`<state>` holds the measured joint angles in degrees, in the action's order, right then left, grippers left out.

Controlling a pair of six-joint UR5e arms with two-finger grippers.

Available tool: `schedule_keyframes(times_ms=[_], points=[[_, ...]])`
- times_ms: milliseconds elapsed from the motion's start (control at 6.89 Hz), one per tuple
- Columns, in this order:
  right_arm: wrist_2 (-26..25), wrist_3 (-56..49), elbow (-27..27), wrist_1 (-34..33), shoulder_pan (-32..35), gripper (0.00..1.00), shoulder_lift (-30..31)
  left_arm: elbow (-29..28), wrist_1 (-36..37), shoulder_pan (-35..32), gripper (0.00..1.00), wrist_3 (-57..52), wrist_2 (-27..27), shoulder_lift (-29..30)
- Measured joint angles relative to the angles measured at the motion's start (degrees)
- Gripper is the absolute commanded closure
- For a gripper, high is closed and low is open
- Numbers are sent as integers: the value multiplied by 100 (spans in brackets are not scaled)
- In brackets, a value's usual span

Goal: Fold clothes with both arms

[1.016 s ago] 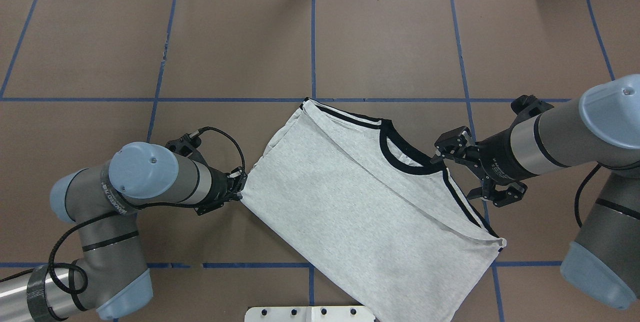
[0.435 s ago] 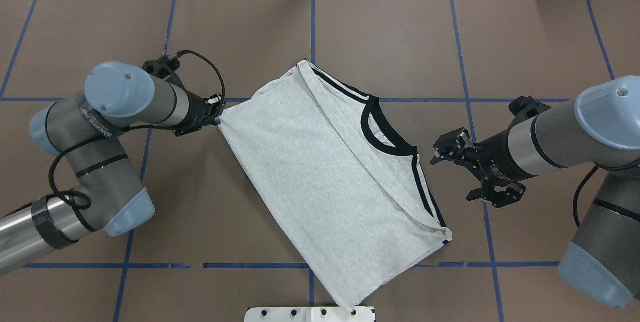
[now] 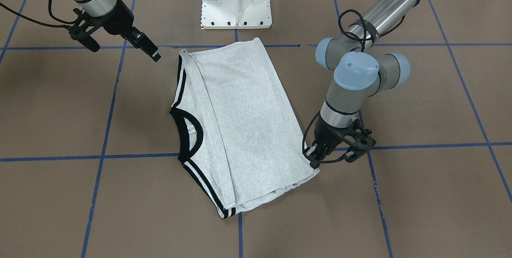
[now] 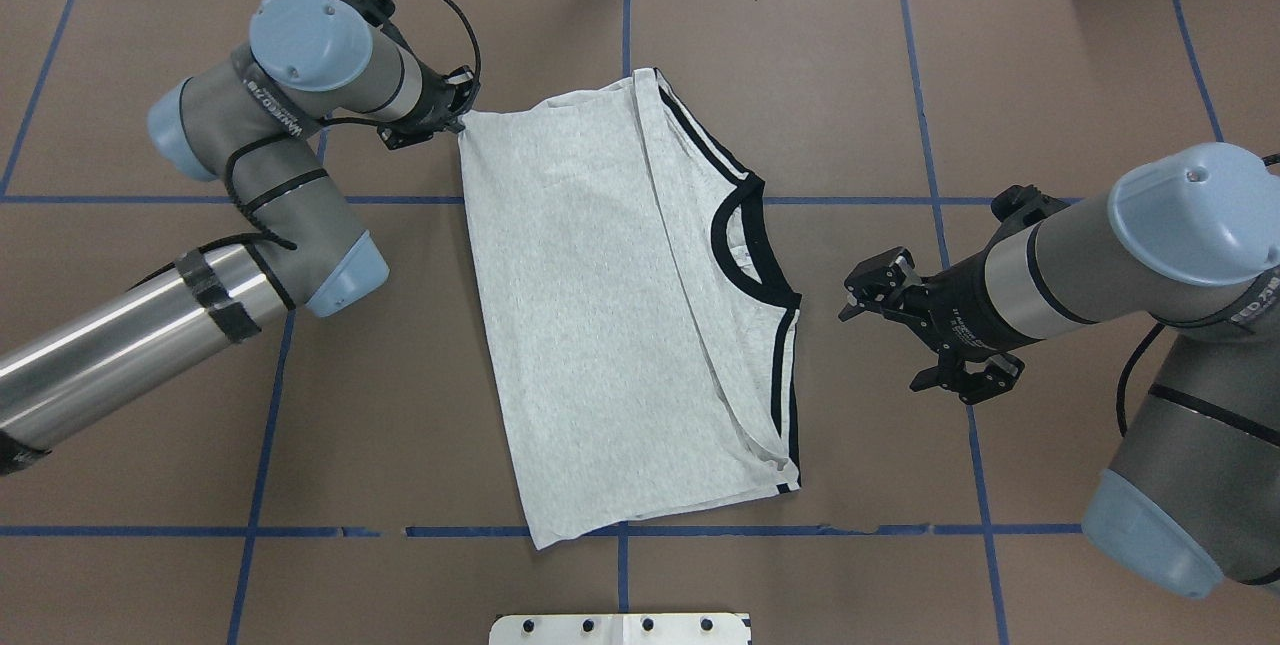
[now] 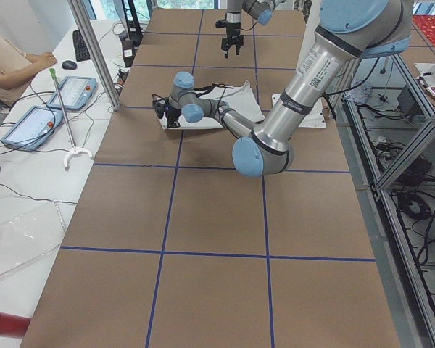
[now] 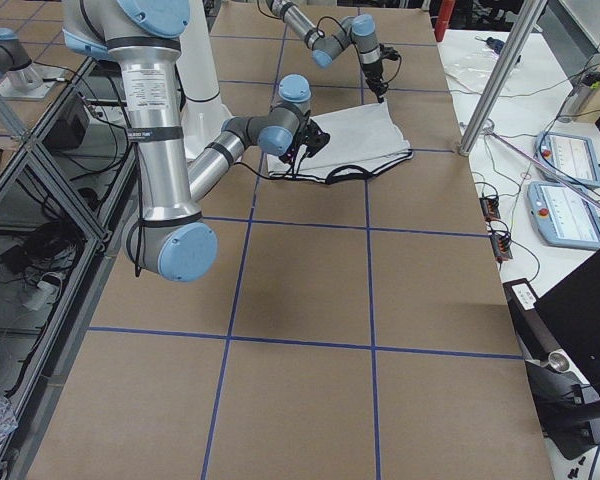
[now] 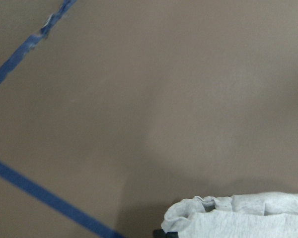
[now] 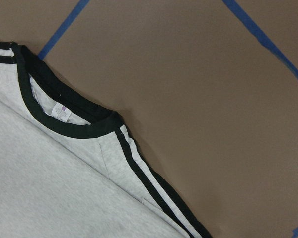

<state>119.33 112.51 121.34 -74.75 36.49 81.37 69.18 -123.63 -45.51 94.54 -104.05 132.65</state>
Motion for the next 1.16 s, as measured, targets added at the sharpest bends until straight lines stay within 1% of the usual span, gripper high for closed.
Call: schedule_keyframes(times_ms=[145,290,435,581,726,871,1016,1161], points=[[-16,5,-22,-3,0,0,-34,-783,-449,-79,100,-12,18,453],[-61,7,-30,-3,1,0,-57,-1333,-731,-115,100,-46,102,771],[-153,6,-46,1,-3,0,-122,-1811,-866,-127,100,-155,242,1045],[-264,2,-80,3,-7,0,-250,-2135,-947,-130,100,-291,340,1234],[-377,3,-162,4,-20,0,-417,-2283,-992,-132,61,-363,379,1342],[-529,1,-379,15,-77,0,-650,-2345,-1022,-152,53,-423,388,1383],[-765,-19,-671,22,-236,0,-939,-2328,-1026,-179,54,-504,375,1379],[-1041,-59,-900,8,-442,0,-1204,-2106,-1003,-203,55,-572,282,1216]])
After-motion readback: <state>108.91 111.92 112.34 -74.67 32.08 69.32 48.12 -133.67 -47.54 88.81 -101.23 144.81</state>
